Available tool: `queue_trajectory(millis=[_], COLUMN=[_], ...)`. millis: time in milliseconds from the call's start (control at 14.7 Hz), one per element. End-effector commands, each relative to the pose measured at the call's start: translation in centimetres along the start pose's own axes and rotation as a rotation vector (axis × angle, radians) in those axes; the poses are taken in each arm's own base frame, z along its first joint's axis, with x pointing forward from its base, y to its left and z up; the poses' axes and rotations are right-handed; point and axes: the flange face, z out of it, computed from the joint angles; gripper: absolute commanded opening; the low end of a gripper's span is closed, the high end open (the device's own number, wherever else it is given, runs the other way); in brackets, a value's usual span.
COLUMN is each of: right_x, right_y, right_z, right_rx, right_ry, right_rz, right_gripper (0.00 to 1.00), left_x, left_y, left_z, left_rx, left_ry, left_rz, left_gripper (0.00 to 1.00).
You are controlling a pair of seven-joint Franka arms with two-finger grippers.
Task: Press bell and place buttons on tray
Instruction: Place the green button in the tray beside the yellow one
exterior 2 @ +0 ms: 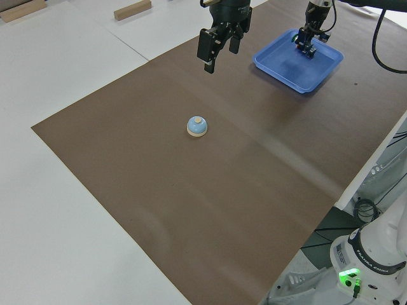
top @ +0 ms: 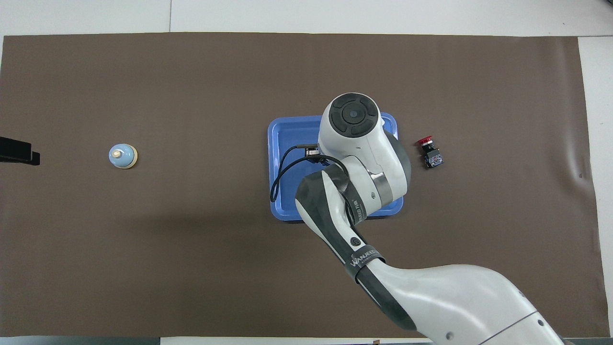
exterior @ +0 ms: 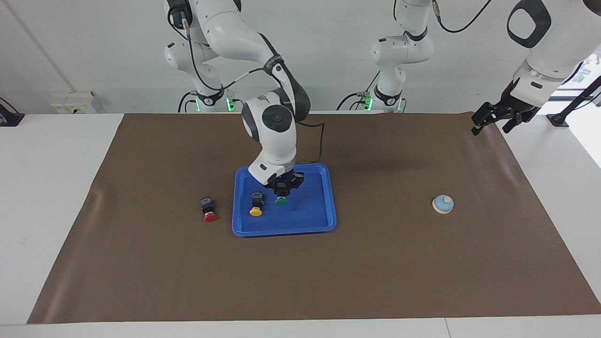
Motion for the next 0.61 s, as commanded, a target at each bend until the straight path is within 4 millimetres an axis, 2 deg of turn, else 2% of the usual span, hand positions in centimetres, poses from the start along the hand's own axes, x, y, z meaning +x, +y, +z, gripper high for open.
queue_trajectory(millis=[0, 136, 407, 475, 543], right_x=[0.8, 0.0, -0.5, -0.6, -0.6], right_y=[0.3, 0.8, 1.2, 1.3, 1.4], right_z=[1.2, 2.9, 3.6, 3.7, 3.6], right_rx=[0.028, 0.025, 0.036, 0.037, 0.037], right_ry=[0.002, 0.001, -0.031, -0.037, -0.037], right_rz=[0.071, 0.083, 0.112, 0.115, 0.117], right_gripper=[0.00, 0.00, 0.00, 0.21, 0.99], left_x=[-0.6, -0.6, -0.6, -0.6, -0.6], left_y=[0.2, 0.2, 0.2, 0.1, 0.2], left_z=[-0.3, -0.3, -0.3, -0.3, -0.3], left_rx=[0.006, 0.006, 0.006, 0.006, 0.006], left_ry=[0.006, 0.004, 0.004, 0.006, 0.004], left_rz=[-0.007, -0.007, -0.007, -0.009, -0.007], left_gripper=[1.00, 1.00, 1.00, 1.00, 1.00])
